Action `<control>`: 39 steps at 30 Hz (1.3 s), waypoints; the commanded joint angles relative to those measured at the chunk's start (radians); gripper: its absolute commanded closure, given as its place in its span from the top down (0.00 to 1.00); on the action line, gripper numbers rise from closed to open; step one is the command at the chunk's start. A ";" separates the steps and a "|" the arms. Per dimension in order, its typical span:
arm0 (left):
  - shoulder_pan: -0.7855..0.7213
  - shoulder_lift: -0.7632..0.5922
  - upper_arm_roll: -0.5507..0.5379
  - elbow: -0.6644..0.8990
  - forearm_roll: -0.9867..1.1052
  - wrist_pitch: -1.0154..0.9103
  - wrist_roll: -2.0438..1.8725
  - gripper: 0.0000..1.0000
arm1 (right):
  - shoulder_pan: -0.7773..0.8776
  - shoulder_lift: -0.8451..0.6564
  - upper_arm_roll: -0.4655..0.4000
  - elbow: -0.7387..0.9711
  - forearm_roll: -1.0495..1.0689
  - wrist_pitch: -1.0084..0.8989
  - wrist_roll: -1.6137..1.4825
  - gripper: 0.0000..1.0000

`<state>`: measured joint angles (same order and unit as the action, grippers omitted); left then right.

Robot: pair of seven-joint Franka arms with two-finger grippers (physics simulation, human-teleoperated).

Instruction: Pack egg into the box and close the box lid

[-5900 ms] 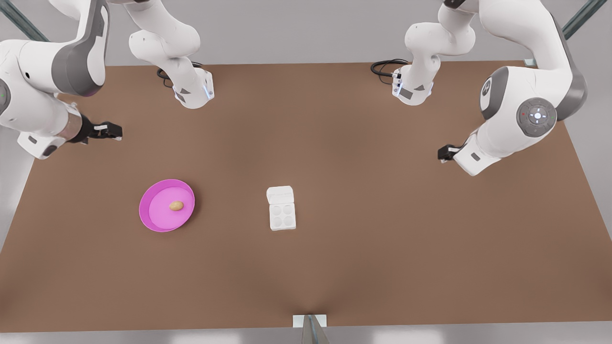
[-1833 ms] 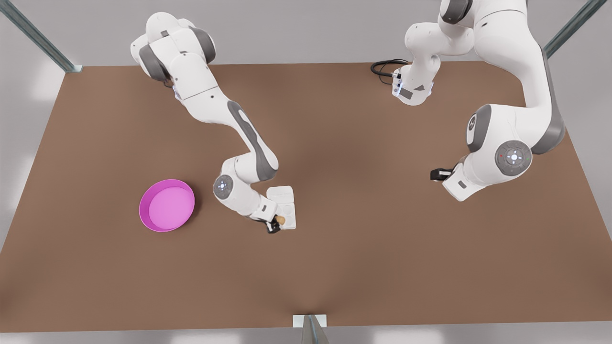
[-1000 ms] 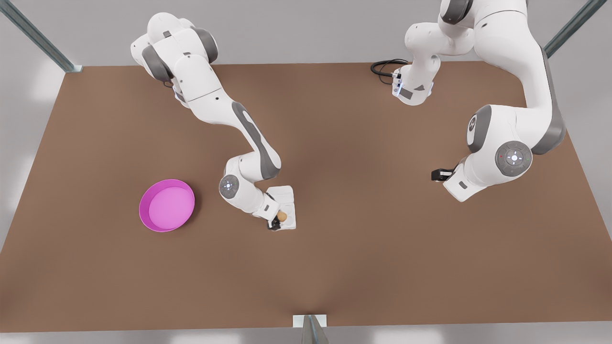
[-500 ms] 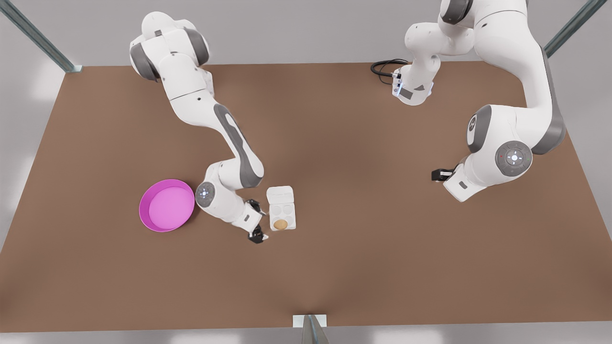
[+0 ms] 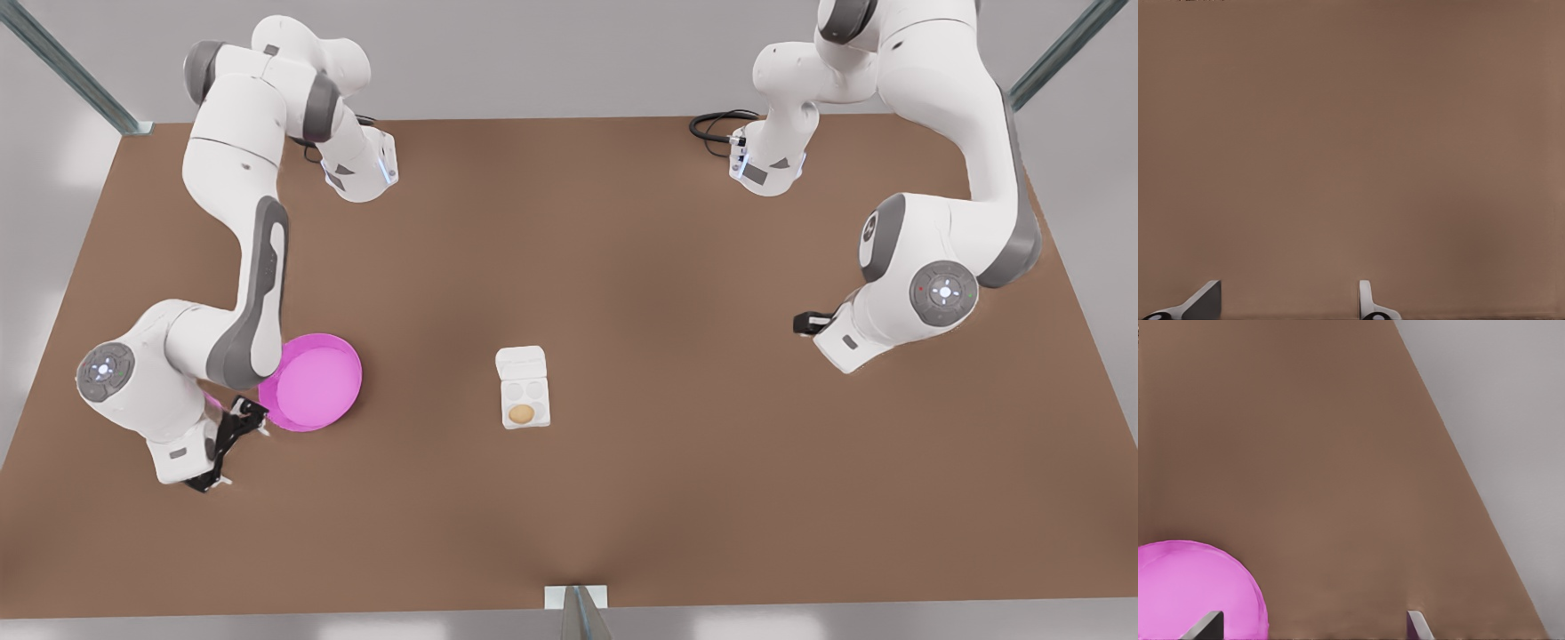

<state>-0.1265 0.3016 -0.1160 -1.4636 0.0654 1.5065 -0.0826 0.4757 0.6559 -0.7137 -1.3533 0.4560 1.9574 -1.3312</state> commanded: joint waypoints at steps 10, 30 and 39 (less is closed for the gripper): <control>-0.269 0.077 -0.214 0.002 -0.013 -0.103 -0.302 0.21 | -0.345 -0.558 0.601 -0.023 -0.442 -0.660 1.609 1.00; -0.509 0.465 -0.205 0.166 -0.032 0.434 -0.933 0.21 | -0.411 -0.542 0.712 -0.069 -0.468 -0.606 1.532 1.00; -0.521 0.524 -0.192 0.220 -0.030 0.455 -1.009 0.21 | -0.414 -0.538 0.712 -0.087 -0.468 -0.586 1.532 1.00</control>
<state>-0.6477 0.8234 -0.3134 -1.2453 0.0352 1.9175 -0.7605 0.0619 0.1191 -0.0014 -1.4398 -0.0134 1.3582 0.0337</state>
